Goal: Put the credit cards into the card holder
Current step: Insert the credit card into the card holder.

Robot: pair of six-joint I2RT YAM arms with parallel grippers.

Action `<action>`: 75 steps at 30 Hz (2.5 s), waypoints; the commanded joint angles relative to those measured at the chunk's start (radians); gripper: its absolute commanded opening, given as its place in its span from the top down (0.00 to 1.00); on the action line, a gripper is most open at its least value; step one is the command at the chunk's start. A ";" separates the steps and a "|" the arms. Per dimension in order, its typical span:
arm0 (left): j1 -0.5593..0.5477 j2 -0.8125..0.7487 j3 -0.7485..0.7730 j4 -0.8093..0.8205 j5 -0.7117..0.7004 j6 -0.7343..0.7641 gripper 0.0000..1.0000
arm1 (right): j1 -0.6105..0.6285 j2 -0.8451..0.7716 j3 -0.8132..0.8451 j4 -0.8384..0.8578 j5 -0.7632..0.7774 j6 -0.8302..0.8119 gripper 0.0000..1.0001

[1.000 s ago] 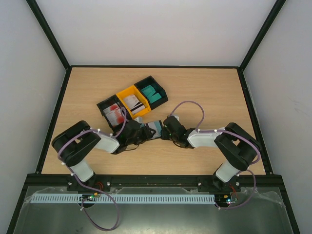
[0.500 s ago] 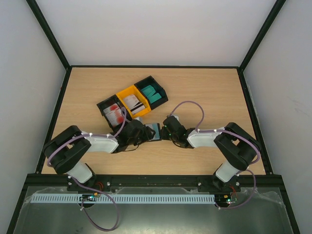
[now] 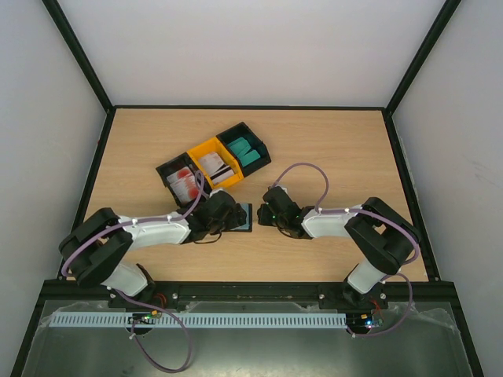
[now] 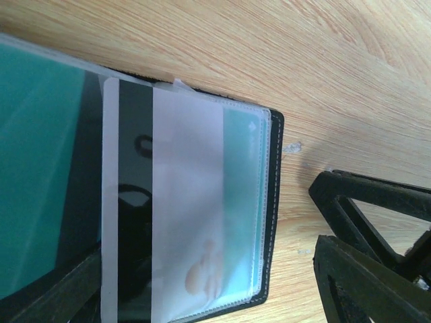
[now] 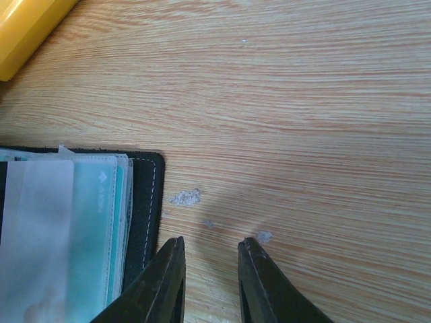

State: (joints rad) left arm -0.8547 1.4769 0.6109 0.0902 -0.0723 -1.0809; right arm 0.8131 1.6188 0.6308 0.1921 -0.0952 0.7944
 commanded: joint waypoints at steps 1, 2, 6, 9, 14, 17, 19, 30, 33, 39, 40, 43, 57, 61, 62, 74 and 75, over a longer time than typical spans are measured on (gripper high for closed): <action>-0.006 -0.021 0.048 -0.123 -0.084 0.058 0.19 | 0.011 0.033 -0.019 -0.102 -0.044 0.003 0.77; -0.006 -0.026 0.053 -0.133 -0.090 0.064 0.19 | 0.011 0.032 -0.020 -0.097 -0.049 0.002 0.76; -0.007 -0.049 0.066 -0.156 -0.094 0.085 0.13 | 0.011 0.024 -0.026 -0.070 -0.078 0.002 0.70; -0.014 -0.059 0.067 -0.159 -0.093 0.098 0.11 | 0.011 0.024 -0.023 -0.054 -0.099 0.002 0.66; -0.012 -0.054 0.053 -0.145 -0.131 0.100 0.18 | 0.011 0.026 -0.023 -0.024 -0.136 0.007 0.62; -0.002 -0.032 0.053 -0.139 -0.162 0.099 0.28 | 0.011 0.041 -0.024 -0.005 -0.168 0.016 0.62; 0.009 -0.007 0.056 -0.136 -0.172 0.097 0.35 | 0.011 0.051 -0.025 0.011 -0.186 0.023 0.62; 0.055 0.077 0.027 -0.038 -0.104 0.110 0.53 | 0.012 0.099 -0.024 0.057 -0.249 0.014 0.70; 0.064 0.090 0.022 -0.022 -0.077 0.112 0.58 | 0.011 0.120 -0.019 0.070 -0.258 0.015 0.71; 0.077 0.097 0.004 0.022 -0.012 0.106 0.60 | 0.011 0.141 -0.011 0.086 -0.267 0.012 0.71; 0.077 0.097 -0.003 0.033 -0.002 0.104 0.60 | 0.011 0.143 -0.010 0.088 -0.268 0.011 0.71; 0.080 0.104 -0.017 0.066 0.034 0.100 0.60 | 0.011 0.145 -0.007 0.095 -0.268 0.013 0.71; 0.115 0.049 -0.076 0.215 0.161 0.137 0.58 | 0.011 0.107 -0.019 0.077 -0.198 0.024 0.71; 0.115 -0.027 -0.071 0.176 0.146 0.192 0.46 | 0.011 0.056 -0.008 0.000 -0.105 0.021 0.69; 0.115 -0.049 -0.070 0.155 0.136 0.205 0.42 | 0.011 0.038 -0.005 -0.024 -0.081 0.018 0.68; 0.151 -0.310 -0.016 -0.128 -0.151 0.303 0.00 | 0.012 -0.180 0.010 -0.211 0.053 -0.010 0.57; 0.156 -0.338 -0.027 -0.134 -0.164 0.298 0.00 | 0.012 -0.202 0.007 -0.217 0.057 -0.008 0.55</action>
State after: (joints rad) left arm -0.7166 1.2289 0.5880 0.0532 -0.1150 -0.8085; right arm 0.8234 1.4906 0.6403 0.0616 -0.1047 0.7975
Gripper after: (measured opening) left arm 0.997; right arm 0.420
